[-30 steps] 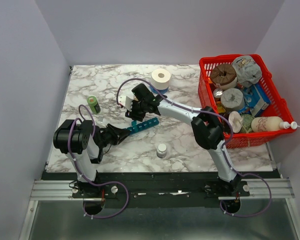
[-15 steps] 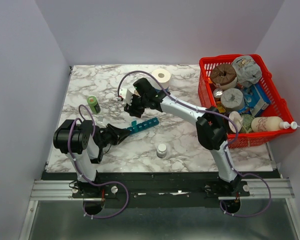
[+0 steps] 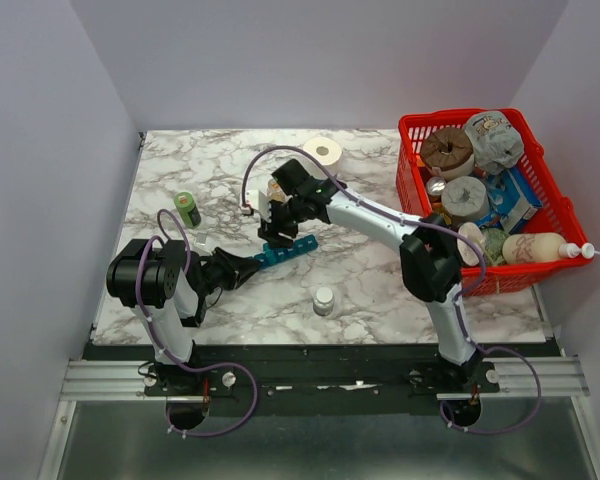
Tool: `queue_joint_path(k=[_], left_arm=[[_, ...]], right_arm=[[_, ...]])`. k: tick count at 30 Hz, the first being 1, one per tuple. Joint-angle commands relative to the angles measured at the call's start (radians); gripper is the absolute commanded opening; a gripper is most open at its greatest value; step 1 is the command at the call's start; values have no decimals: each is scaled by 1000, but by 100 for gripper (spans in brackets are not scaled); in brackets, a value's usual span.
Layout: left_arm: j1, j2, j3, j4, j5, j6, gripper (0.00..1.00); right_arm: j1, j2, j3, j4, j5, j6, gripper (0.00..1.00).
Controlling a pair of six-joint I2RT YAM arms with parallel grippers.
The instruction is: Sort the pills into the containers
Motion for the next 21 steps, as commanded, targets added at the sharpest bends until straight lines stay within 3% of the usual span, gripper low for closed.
queue_joint_path(k=[1,21], left_arm=[[-1,36,-32,-120,-46,69,0],[-1,34,-32,-125,-51,69,0]], right_arm=[[-1,75,50,-57,12,-4,68],[-1,198,168,35,151,155,59]])
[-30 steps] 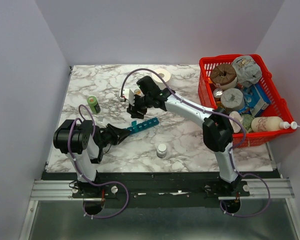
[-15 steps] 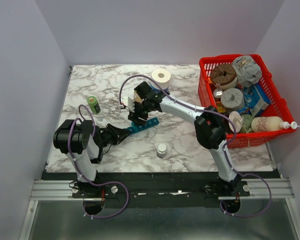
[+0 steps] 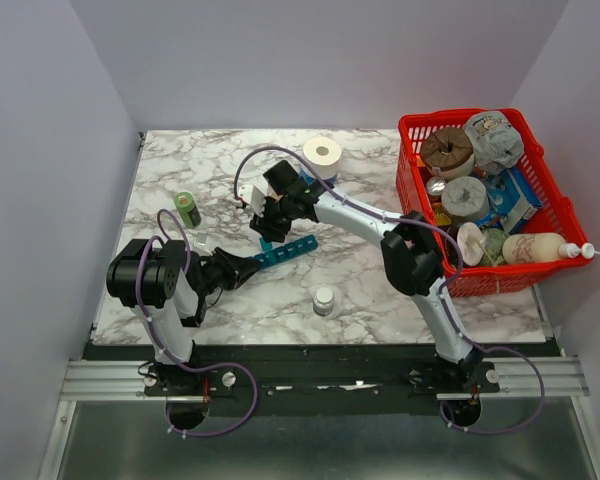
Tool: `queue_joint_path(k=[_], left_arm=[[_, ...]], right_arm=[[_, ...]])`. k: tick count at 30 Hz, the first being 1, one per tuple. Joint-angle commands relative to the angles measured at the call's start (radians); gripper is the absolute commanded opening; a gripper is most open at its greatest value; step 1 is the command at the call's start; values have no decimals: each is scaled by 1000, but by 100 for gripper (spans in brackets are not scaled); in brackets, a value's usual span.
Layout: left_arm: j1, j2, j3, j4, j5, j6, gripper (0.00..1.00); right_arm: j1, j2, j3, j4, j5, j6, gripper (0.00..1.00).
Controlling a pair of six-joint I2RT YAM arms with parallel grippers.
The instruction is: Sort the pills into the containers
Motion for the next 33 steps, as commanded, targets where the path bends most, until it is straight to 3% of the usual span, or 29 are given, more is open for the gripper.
queue_joint_path(k=[1,5,11,12,18,21,28,33], left_arm=[[-1,36,-31,-125,-51,69,0],[-1,27,-34,-122,-52,61,0],[-1,-4,-34,-154,-60,57,31],[-1,-10,-33,-163,-60,55,43],[-3,-120,-36,-272,-89,66,64],[-3,-237,-25,-407,-118,99,66],[-3,-599,110,-1076,-307,306,81],[-3,-636,171,-1248,-332,350,85]], right_arm=[[1,42,32,12,34,37,59],[-12,-14,6,-9,-42,29,63],[-50,-186,-113,-17,-173,8,70],[-55,-229,-129,-17,-182,8,70],[-55,-338,-230,-15,-243,15,71],[-56,-375,-259,-15,-246,17,71],[-56,-442,-302,-15,-246,3,71],[-56,-473,-325,-15,-257,-8,71]])
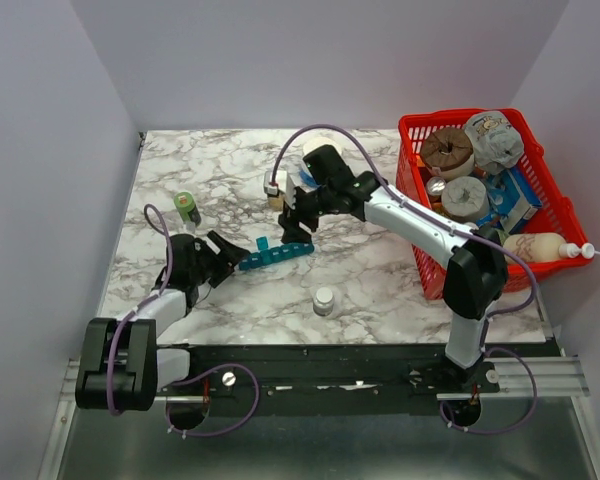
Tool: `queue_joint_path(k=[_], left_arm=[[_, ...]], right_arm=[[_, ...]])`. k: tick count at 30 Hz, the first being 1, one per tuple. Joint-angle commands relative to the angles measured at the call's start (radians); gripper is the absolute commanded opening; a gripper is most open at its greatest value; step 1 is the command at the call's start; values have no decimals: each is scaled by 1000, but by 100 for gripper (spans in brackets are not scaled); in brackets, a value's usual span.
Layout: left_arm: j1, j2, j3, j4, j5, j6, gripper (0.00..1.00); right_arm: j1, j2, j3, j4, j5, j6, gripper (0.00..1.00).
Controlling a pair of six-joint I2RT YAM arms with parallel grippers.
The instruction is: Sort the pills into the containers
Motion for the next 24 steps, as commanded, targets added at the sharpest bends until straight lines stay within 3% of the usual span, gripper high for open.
queue_joint_path(k=[1,7,12,15,19,24], left_arm=[[0,-7,45,-346,-84,104,85],[0,-170,97,-503,-133,182,85],[1,-314,201,-533,-66,305,86],[5,-364,254,-510,-56,366,99],[20,-360,312,-478,14,418,99],[20,-364,369,-568,-18,523,99]], right_arm=[[3,-65,-29,-1,-40,-21,72],[2,-173,-114,-71,-112,-137,72],[2,-296,-257,-290,-313,-525,76],[2,-351,-316,-414,-358,-742,87],[5,-321,-318,-436,-329,-683,87],[55,-304,-345,-314,-145,-494,89]])
